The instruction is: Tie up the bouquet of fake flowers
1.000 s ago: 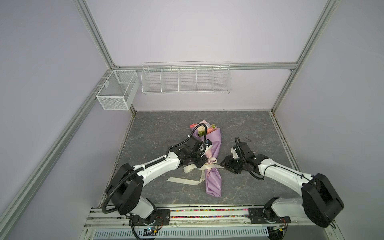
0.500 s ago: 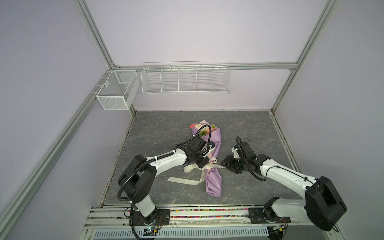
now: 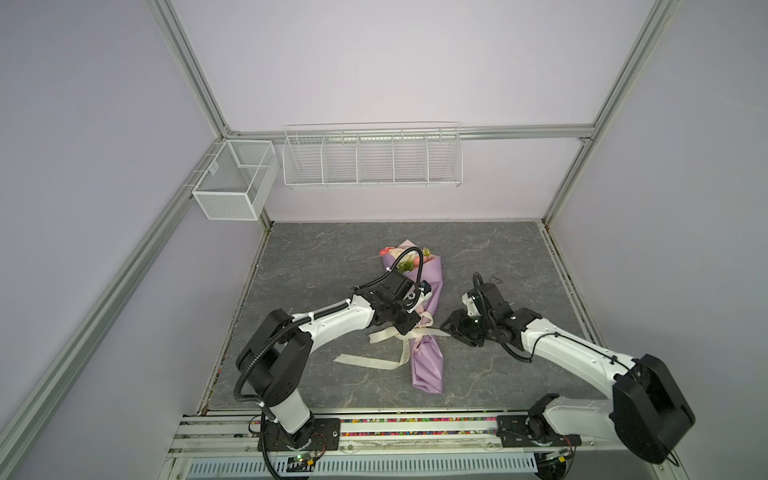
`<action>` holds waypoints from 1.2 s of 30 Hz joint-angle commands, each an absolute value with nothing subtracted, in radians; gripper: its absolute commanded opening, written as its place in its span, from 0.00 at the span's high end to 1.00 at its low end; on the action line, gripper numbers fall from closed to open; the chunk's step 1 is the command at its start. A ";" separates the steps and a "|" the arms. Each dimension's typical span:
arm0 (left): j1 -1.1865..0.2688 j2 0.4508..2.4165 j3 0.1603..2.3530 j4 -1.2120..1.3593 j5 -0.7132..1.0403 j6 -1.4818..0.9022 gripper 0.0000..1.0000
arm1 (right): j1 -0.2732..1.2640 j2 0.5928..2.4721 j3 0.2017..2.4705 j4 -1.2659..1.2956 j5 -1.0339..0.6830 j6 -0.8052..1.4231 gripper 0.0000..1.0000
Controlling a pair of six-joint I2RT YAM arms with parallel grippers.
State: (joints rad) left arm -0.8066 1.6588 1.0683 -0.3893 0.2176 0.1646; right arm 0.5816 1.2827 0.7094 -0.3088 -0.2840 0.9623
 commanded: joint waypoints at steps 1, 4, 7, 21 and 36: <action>-0.804 1.606 1.040 -0.372 0.257 0.138 1.00 | 0.594 1.266 0.722 -0.267 -0.311 1.009 0.50; -0.804 1.573 1.012 -0.359 0.263 0.128 1.00 | 0.601 1.268 0.716 -0.213 -0.342 1.050 0.50; -0.804 1.545 0.987 -0.343 0.280 0.118 1.00 | 0.609 1.277 0.721 -0.174 -0.366 1.091 0.51; -0.805 1.529 0.978 -0.376 0.341 0.098 0.99 | 0.675 1.358 0.699 0.066 -0.359 1.304 0.47; -0.805 1.514 0.971 -0.367 0.351 0.102 0.98 | 0.689 1.420 0.703 0.141 -0.353 1.408 0.46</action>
